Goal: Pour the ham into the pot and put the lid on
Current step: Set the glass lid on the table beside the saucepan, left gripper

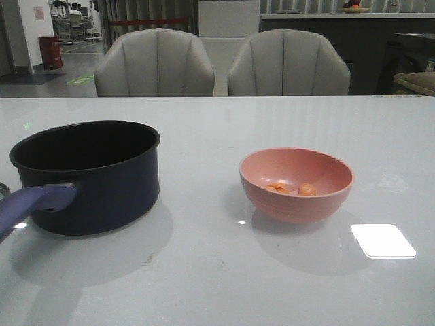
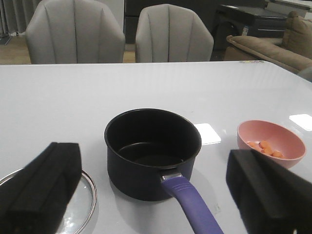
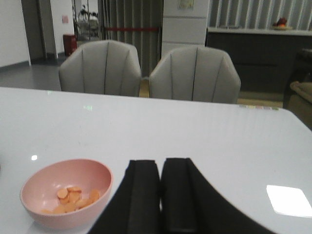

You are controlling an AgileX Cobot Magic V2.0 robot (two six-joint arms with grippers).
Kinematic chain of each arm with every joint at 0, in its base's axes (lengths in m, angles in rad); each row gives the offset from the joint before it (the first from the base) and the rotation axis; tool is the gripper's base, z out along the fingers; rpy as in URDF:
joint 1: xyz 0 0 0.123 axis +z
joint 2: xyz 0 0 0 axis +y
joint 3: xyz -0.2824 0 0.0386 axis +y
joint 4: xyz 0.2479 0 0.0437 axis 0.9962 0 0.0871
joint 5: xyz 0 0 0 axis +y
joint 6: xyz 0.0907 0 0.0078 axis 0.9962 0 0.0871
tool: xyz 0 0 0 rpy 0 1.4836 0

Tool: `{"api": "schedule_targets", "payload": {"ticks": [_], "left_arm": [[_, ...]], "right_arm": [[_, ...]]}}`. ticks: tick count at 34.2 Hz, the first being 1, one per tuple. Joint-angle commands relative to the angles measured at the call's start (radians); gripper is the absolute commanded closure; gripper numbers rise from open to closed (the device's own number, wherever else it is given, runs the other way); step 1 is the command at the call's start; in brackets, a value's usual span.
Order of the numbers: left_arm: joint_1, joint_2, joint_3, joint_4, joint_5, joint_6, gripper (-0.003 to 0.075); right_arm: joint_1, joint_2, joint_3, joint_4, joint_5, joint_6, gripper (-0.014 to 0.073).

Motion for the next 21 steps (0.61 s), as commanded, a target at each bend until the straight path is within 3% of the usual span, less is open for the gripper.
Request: {"api": "schedule_targets", "payload": {"ticks": [1, 8, 15, 21], "left_arm": [[-0.008, 0.012, -0.024, -0.004, -0.088, -0.003, 0.0062], [-0.008, 0.012, -0.024, -0.004, -0.090, -0.003, 0.0062], [-0.008, 0.012, -0.024, -0.004, -0.076, -0.003, 0.0062], [-0.008, 0.012, -0.024, -0.004, -0.076, -0.003, 0.0062]], "right_arm": [[0.002, 0.123, -0.130, 0.002, 0.069, 0.002, 0.0435], [0.002, 0.281, -0.178, 0.003, 0.089, 0.003, 0.0435], [0.002, 0.386, -0.184, 0.010, -0.043, 0.005, 0.0424], [0.002, 0.611, -0.303, 0.049, -0.033, 0.005, 0.0208]]}}
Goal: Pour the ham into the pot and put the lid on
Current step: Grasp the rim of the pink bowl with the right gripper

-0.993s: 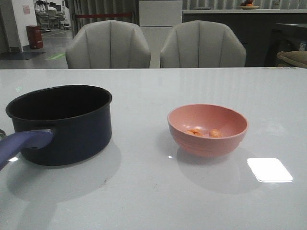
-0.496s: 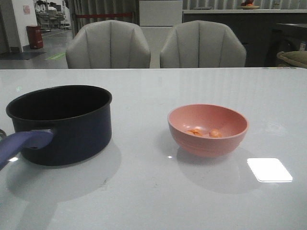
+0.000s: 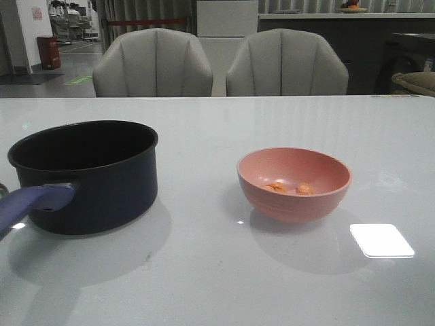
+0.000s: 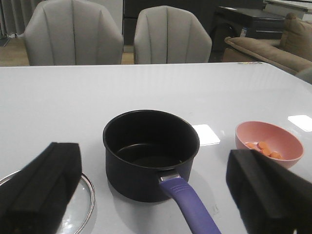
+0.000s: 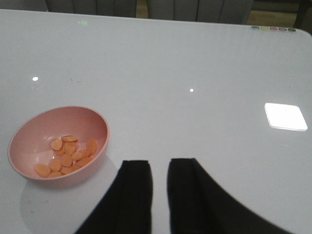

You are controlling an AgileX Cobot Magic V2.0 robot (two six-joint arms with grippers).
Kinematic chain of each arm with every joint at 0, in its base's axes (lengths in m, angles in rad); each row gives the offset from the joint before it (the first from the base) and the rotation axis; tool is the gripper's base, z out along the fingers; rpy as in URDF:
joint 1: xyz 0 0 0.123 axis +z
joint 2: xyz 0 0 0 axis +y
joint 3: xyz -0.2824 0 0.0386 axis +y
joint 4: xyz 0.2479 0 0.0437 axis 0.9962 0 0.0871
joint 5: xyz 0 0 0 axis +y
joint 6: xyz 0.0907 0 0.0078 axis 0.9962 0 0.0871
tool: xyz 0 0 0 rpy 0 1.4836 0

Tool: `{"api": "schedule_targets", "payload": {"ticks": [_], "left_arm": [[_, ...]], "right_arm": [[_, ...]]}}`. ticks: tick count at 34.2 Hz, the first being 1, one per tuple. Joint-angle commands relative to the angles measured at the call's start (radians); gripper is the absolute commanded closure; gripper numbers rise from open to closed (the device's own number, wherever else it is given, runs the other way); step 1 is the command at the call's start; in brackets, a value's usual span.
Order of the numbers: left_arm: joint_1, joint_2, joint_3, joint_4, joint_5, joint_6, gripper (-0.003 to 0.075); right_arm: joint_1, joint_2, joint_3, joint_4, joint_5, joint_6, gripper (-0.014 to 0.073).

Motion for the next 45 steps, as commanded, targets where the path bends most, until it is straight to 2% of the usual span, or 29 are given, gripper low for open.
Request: {"api": "schedule_targets", "payload": {"ticks": [1, 4, 10, 17, 24, 30, 32, 39, 45], "left_arm": [[-0.008, 0.012, -0.024, -0.004, -0.073, -0.003, 0.0062], [-0.008, 0.012, -0.024, -0.004, -0.073, -0.003, 0.0062], [-0.006, 0.012, -0.024, -0.004, -0.073, -0.003, 0.0062], [-0.006, 0.012, -0.024, -0.004, -0.073, -0.003, 0.0062], [-0.006, 0.012, -0.024, -0.004, -0.073, -0.003, 0.0062], [-0.006, 0.012, -0.024, -0.004, -0.073, -0.003, 0.0062], [-0.006, 0.012, -0.024, -0.004, -0.073, -0.003, 0.0062], [-0.006, 0.012, -0.024, -0.004, -0.073, -0.003, 0.0062], [-0.006, 0.012, -0.024, -0.004, -0.073, -0.003, 0.0062]], "right_arm": [[0.002, 0.130, -0.104, 0.027, -0.075, 0.002, 0.0169], [0.021, 0.257, -0.186, 0.066, -0.033, 0.002, 0.0118], [0.102, 0.528, -0.331, 0.101, -0.015, 0.002, 0.0123], [0.105, 0.818, -0.497, 0.217, 0.027, 0.003, 0.0123], [0.107, 1.001, -0.641, 0.228, 0.149, 0.003, 0.0123], [0.108, 1.093, -0.699, 0.235, 0.179, 0.003, 0.0129], [0.108, 1.114, -0.709, 0.240, 0.179, 0.003, 0.0167], [0.108, 1.162, -0.732, 0.296, 0.186, 0.003, 0.0460], [0.108, 1.156, -0.736, 0.306, 0.185, 0.002, 0.0466]]}}
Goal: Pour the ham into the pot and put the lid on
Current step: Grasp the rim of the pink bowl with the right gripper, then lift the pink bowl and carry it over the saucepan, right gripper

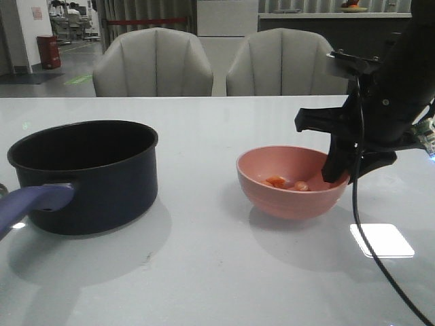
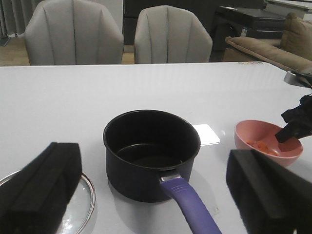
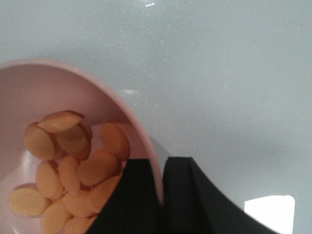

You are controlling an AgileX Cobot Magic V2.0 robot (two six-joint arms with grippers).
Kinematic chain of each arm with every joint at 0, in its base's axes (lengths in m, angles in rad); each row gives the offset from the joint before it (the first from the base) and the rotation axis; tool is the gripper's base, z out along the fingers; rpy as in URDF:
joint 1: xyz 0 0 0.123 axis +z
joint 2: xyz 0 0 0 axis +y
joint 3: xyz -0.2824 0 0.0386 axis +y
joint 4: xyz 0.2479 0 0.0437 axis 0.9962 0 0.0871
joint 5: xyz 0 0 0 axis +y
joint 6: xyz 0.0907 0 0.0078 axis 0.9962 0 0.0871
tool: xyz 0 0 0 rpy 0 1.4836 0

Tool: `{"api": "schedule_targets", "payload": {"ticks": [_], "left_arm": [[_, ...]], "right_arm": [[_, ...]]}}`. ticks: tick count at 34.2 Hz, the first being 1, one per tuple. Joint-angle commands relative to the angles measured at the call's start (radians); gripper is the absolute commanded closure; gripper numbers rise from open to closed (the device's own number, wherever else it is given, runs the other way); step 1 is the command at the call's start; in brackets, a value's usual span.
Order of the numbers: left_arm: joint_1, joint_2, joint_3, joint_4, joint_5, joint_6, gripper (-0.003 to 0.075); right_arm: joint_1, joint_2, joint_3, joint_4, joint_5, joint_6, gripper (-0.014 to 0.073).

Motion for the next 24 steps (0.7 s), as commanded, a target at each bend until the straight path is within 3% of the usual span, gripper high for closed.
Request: {"api": "schedule_targets", "payload": {"ticks": [1, 7, 13, 17, 24], "left_arm": [[-0.006, 0.012, -0.024, -0.005, -0.073, -0.003, 0.0062], [-0.006, 0.012, -0.024, -0.005, -0.073, -0.003, 0.0062], [-0.006, 0.012, -0.024, -0.005, -0.073, -0.003, 0.0062], [-0.006, 0.012, -0.024, -0.005, -0.073, -0.003, 0.0062], [-0.006, 0.012, -0.024, -0.005, -0.073, -0.003, 0.0062]], "right_arm": [[0.005, -0.051, -0.033, 0.016, -0.033, -0.002, 0.0466], [0.005, -0.086, -0.051, 0.020, -0.053, -0.006, 0.0466], [0.061, -0.099, -0.200, 0.020, 0.120, -0.163, 0.0466], [0.147, -0.089, -0.328, 0.019, 0.186, -0.185, 0.0466], [0.279, -0.038, -0.482, 0.019, 0.086, -0.185, 0.0466]]}}
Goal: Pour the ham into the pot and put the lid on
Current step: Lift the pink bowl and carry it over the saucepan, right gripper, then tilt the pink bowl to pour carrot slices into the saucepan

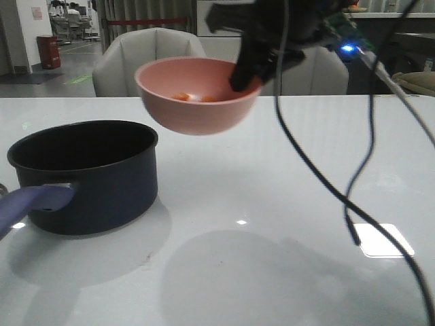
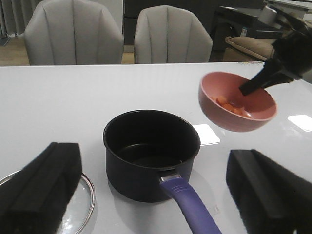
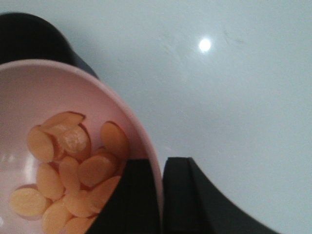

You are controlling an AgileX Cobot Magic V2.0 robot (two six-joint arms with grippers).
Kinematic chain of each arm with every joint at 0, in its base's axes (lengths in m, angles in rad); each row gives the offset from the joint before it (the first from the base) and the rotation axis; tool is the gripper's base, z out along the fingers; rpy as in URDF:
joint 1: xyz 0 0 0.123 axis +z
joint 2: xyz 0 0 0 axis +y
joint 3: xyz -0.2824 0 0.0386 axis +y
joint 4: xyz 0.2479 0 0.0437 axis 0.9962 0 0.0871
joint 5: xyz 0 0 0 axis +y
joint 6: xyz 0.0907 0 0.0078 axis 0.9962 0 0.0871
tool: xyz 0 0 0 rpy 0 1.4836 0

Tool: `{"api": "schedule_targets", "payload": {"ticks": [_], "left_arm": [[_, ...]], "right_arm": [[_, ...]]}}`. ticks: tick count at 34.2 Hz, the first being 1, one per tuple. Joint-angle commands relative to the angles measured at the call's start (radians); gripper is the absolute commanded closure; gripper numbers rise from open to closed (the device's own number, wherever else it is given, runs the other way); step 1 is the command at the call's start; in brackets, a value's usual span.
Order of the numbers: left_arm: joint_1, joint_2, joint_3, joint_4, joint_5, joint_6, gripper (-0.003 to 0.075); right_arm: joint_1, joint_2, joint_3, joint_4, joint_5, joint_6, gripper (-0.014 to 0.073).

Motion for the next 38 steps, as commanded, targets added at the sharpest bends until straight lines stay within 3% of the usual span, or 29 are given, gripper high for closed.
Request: {"api": "schedule_targets", "payload": {"ticks": [1, 5, 10, 17, 23, 27, 38], "left_arm": [[-0.006, 0.012, -0.024, -0.005, -0.073, -0.003, 0.0062], [-0.006, 0.012, -0.024, -0.005, -0.073, -0.003, 0.0062], [-0.006, 0.012, -0.024, -0.005, -0.073, -0.003, 0.0062], [-0.006, 0.012, -0.024, -0.005, -0.073, -0.003, 0.0062], [-0.006, 0.012, -0.024, -0.005, -0.073, -0.003, 0.0062], [-0.006, 0.012, -0.024, -0.005, -0.073, -0.003, 0.0062], [-0.006, 0.012, -0.024, -0.005, -0.073, -0.003, 0.0062]], "right_arm": [[0.053, -0.032, -0.070, 0.017, -0.156, -0.013, 0.0466], [0.101, -0.029, -0.057, 0.017, -0.368, -0.014, 0.0466], [0.147, -0.026, 0.025, 0.002, -0.731, -0.025, 0.0466], [0.181, 0.025, 0.136, -0.142, -1.182, -0.060, 0.0466], [0.181, 0.122, 0.139, -0.324, -1.388, -0.084, 0.0466], [0.182, 0.168, 0.139, -0.370, -1.494, -0.165, 0.0466], [0.225, 0.236, 0.165, -0.354, -1.685, -0.621, 0.0466]]}}
